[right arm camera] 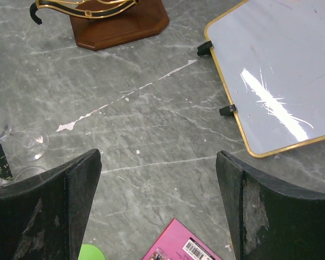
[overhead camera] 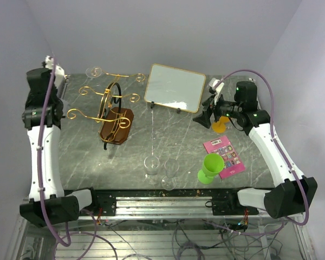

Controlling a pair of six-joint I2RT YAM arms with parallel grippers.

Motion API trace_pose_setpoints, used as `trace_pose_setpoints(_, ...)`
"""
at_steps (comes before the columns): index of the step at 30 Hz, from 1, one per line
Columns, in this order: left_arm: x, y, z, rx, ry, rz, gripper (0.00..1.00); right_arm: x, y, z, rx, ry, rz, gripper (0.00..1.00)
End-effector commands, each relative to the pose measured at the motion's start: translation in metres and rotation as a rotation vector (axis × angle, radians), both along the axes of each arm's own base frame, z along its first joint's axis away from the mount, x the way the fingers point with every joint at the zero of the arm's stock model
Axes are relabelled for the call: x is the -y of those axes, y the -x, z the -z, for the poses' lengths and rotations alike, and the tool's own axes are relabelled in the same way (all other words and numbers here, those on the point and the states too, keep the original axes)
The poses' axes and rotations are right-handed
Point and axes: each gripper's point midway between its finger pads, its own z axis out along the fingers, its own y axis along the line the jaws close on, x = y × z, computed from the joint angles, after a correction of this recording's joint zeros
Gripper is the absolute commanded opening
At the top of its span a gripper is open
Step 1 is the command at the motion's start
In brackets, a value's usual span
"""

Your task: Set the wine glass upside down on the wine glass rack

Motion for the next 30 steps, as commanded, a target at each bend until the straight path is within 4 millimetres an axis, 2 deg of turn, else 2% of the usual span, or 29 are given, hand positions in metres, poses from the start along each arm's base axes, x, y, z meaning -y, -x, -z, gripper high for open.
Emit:
trace_pose_setpoints(1,0.01,-0.015,0.001,-0.101,-0.132,0.024,0.07,-0.002,0.004,0.0,0.015,-0.005,-0.023,0.86)
trace_pose_setpoints(6,0.03,-0.03,0.017,-0.229,-0.199,0.117,0.07,-0.002,0.005,0.0,0.016,-0.009,-0.024,0.86)
trace_pose_setpoints(14,0.089,-0.052,0.039,-0.35,-0.289,0.469,0.07,-0.002,0.005,0.001,0.024,-0.016,-0.017,0.87)
trace_pose_setpoints(19,0.118,-0.064,0.041,-0.387,-0.392,0.629,0.07,-0.002,0.004,0.004,0.019,-0.019,-0.013,0.88)
trace_pose_setpoints(30,0.168,-0.094,0.027,-0.394,-0.552,0.839,0.07,-0.002,0.003,0.008,0.018,-0.016,-0.01,0.88)
